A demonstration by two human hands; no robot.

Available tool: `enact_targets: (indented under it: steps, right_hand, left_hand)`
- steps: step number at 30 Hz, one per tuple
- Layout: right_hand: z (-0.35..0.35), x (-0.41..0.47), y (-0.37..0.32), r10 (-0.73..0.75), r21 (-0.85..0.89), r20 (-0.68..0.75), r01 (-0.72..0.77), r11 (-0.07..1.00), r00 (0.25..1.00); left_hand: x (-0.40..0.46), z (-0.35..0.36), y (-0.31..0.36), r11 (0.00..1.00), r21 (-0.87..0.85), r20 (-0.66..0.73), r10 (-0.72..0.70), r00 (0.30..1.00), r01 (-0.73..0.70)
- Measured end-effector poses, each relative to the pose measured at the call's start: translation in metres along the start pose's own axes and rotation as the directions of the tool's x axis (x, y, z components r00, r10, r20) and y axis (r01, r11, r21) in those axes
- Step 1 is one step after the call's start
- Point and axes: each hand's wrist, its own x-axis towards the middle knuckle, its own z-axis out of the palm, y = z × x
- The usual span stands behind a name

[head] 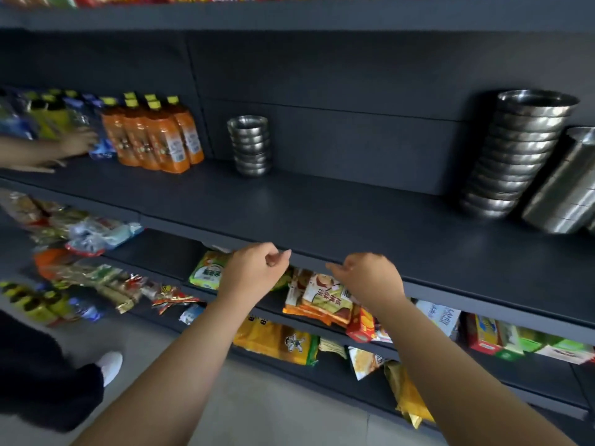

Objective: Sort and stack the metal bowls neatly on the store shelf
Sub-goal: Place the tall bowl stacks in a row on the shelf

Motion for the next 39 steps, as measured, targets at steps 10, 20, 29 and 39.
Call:
enact_targets:
  steps: [10,20,29,39]
  right_hand:
    - [0.043,0.047,-0.109,0.065,0.079,0.001,-0.065,0.995,0.998]
    - [0.067,0.163,-0.140,0.112,0.104,0.007,-0.112,0.988,0.994]
    - [0.064,0.296,-0.156,0.226,0.281,0.005,-0.218,0.935,0.974]
    - [0.041,0.367,-0.181,0.357,0.434,-0.063,-0.297,0.851,0.932]
  left_hand:
    - [0.056,-0.049,-0.102,0.999,-0.027,0.075,0.031,0.997,-0.029]
    - [0.157,-0.035,-0.162,0.979,-0.180,0.145,-0.069,0.987,0.094]
    - [0.283,-0.024,-0.196,0.853,-0.409,0.224,-0.249,0.942,0.323]
    - [0.380,-0.019,-0.200,0.783,-0.496,0.381,-0.193,0.904,0.376]
